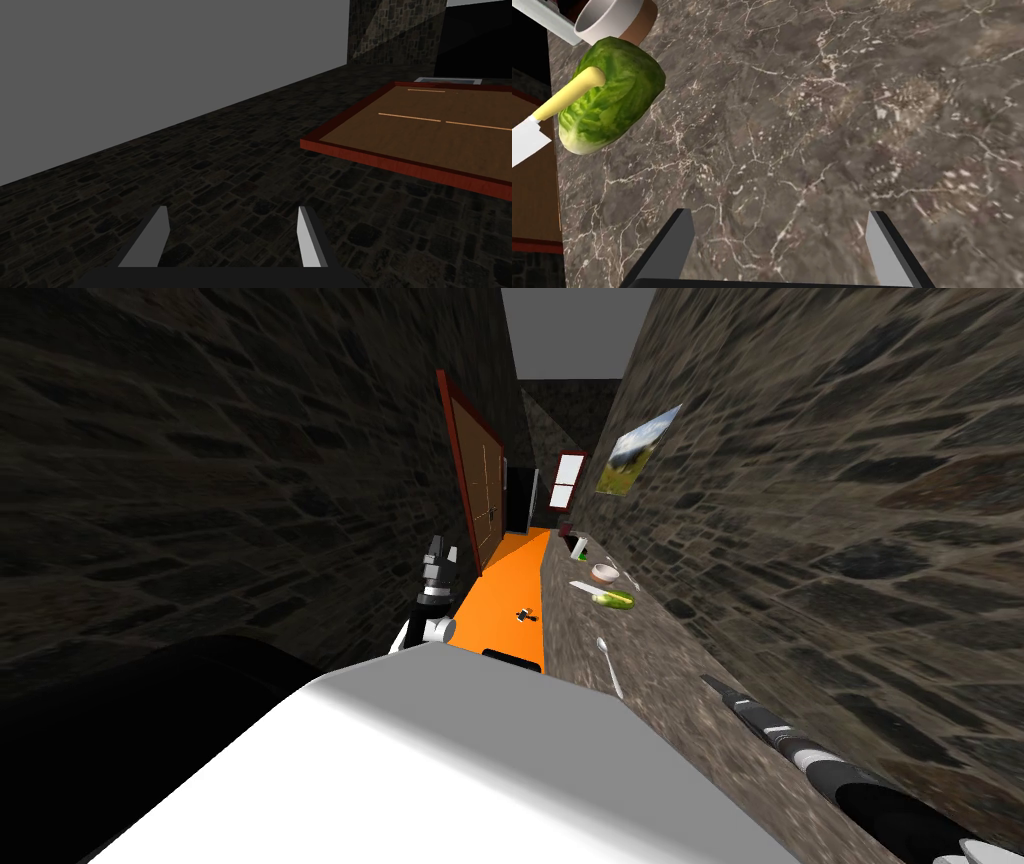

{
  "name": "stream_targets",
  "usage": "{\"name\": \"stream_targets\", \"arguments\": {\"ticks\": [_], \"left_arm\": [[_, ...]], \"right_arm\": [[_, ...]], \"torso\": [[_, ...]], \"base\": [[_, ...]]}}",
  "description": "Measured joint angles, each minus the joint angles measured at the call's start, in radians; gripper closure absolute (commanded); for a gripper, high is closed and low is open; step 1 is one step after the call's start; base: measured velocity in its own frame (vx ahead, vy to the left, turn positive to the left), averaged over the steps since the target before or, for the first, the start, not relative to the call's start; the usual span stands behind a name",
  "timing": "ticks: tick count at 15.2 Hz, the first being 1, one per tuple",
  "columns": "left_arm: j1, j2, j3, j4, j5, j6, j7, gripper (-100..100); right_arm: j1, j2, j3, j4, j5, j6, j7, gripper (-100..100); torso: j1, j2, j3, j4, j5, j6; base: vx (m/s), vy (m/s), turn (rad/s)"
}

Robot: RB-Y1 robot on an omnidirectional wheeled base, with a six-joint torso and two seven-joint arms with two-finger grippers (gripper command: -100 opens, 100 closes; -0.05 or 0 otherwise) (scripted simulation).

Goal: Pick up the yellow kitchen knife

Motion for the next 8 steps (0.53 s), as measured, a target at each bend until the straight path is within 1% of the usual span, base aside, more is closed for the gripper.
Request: {"name": "stream_targets", "arguments": {"ticks": [8], "left_arm": [[0.000,0.000,0.000,0.000,0.000,0.000,0.000,0]], "right_arm": [[-0.027,0.073,-0.001,0.043,-0.169,0.065,-0.146,-100]], "torso": [[0.000,0.000,0.000,0.000,0.000,0.000]], "base": [[-0.001,-0.029,0.030]]}}
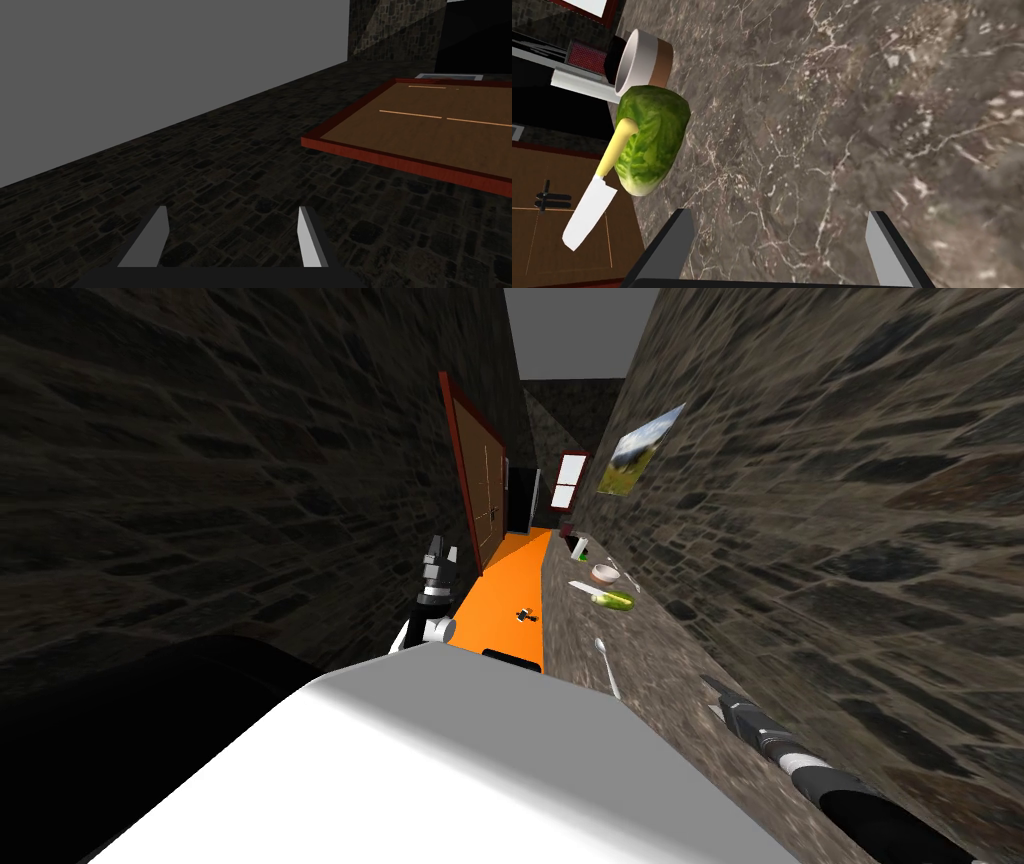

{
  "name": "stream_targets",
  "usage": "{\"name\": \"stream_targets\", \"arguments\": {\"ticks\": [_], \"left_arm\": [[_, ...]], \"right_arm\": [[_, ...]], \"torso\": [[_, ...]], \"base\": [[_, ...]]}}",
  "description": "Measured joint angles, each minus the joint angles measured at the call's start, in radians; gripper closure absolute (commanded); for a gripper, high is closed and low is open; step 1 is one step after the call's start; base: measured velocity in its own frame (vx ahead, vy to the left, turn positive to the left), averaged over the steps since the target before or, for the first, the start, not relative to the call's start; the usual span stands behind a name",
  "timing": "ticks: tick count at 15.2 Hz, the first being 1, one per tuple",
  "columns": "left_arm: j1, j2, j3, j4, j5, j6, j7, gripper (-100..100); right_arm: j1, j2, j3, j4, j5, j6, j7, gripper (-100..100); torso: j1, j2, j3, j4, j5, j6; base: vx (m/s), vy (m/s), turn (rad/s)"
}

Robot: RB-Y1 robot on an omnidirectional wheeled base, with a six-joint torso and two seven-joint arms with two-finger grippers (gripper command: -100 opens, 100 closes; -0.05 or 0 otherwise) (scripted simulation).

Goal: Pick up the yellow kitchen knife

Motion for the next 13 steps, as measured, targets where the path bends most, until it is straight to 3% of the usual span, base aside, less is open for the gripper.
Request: {"name": "stream_targets", "arguments": {"ticks": [7,12,13], "left_arm": [[0.000,0.000,0.000,0.000,0.000,0.000,0.000,0],[0.000,0.000,0.000,0.000,0.000,0.000,0.000,0],[0.000,0.000,0.000,0.000,0.000,0.000,0.000,0]], "right_arm": [[-0.022,0.056,0.001,0.039,-0.141,0.054,-0.125,-100],[-0.032,0.086,0.002,0.061,-0.209,0.083,-0.193,-100],[-0.032,0.086,0.002,0.061,-0.208,0.083,-0.193,100]], "torso": [[0.000,-0.001,0.000,0.000,0.000,0.000],[0.001,0.000,0.000,0.000,0.000,0.000],[0.001,0.000,0.000,0.000,0.000,0.000]], "base": [[0.004,-0.028,0.029],[0.001,-0.017,0.019],[0.000,0.000,0.000]]}}
